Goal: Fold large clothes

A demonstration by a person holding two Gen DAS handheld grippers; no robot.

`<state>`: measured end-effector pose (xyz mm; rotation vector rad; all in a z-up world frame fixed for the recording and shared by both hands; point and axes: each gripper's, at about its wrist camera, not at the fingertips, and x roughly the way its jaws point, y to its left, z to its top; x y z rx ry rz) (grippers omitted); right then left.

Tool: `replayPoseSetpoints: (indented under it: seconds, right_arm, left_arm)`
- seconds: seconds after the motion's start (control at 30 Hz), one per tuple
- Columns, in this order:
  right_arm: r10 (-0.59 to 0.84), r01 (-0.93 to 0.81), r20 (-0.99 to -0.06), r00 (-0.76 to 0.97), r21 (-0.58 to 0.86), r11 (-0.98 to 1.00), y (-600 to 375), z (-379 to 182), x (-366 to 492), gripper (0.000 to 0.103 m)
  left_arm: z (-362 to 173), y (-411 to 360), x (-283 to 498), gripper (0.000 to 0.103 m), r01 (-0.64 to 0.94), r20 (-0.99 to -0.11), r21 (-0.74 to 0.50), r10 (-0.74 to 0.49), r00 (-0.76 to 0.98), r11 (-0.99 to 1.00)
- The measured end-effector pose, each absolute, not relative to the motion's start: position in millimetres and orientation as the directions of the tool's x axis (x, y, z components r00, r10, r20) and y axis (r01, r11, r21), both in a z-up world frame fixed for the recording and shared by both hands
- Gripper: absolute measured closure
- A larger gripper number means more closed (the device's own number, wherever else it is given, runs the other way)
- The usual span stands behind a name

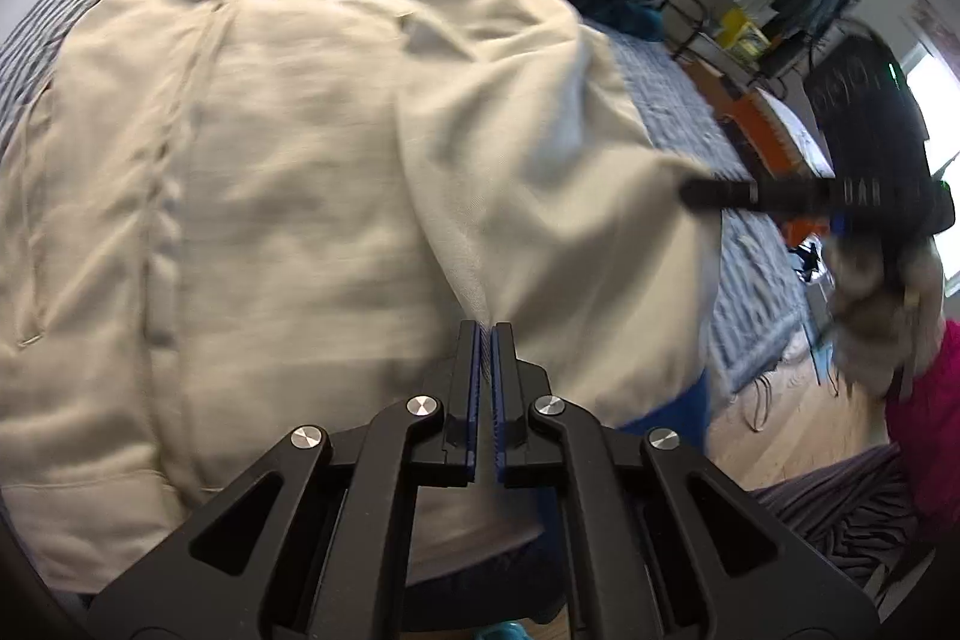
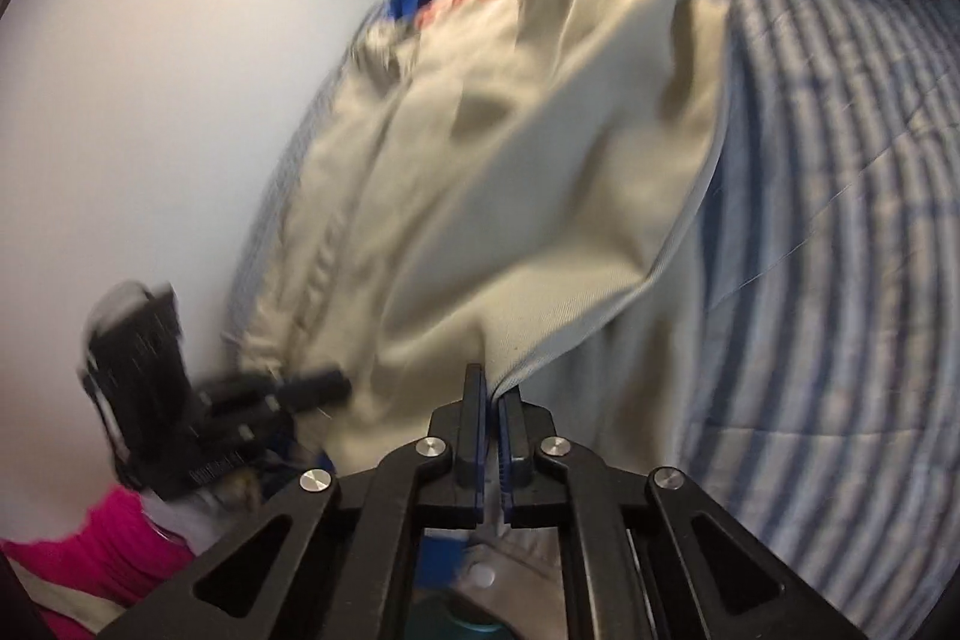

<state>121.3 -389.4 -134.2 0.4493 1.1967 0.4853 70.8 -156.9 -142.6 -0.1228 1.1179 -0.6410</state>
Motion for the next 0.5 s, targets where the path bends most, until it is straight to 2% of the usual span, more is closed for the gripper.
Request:
replayPoseSetpoints:
  seconds: [0.1,0.17,0.2,0.23,0.33,0.37,0.4,0.5]
  right_arm:
    - [0.532,-0.097,-0.805,0.260,0.527,0.844,-395.4,-146.6,125.3,0.100]
    - [0.508,-0.084,-0.832,0.223,0.503,0.860,-395.1,-166.6,124.5,0.093]
    - [0.485,-0.075,-0.852,0.196,0.480,0.874,-394.8,-176.4,123.9,0.084]
    - [0.477,-0.078,-0.859,0.187,0.471,0.878,-396.1,-180.2,120.8,0.083]
    - [0.491,-0.106,-0.848,0.200,0.480,0.871,-401.0,-177.0,113.6,0.083]
    - [0.491,-0.115,-0.842,0.221,0.478,0.871,-402.3,-172.1,114.4,0.081]
    - [0.489,-0.119,-0.835,0.251,0.474,0.872,-406.4,-165.0,114.8,0.072]
    - [0.495,-0.119,-0.805,0.327,0.484,0.867,-419.8,-144.0,121.9,0.070]
  left_arm:
    - [-149.2,-178.2,66.2,0.102,0.456,-0.817,-0.344,-0.501,0.284,0.821]
    - [-159.0,-184.9,64.5,0.102,0.460,-0.834,-0.313,-0.472,0.285,0.831]
    - [-162.2,-185.6,63.7,0.102,0.463,-0.838,-0.312,-0.470,0.277,0.829]
    - [-163.5,-185.0,62.8,0.102,0.466,-0.840,-0.311,-0.469,0.274,0.828]
    - [-156.9,-178.3,59.8,0.102,0.466,-0.837,-0.299,-0.464,0.291,0.833]
    - [-152.7,-175.7,58.7,0.102,0.465,-0.832,-0.297,-0.465,0.303,0.834]
    - [-148.0,-173.7,57.2,0.102,0.462,-0.830,-0.287,-0.458,0.318,0.839]
    - [-129.8,-170.9,49.9,0.102,0.474,-0.808,-0.276,-0.468,0.357,0.836]
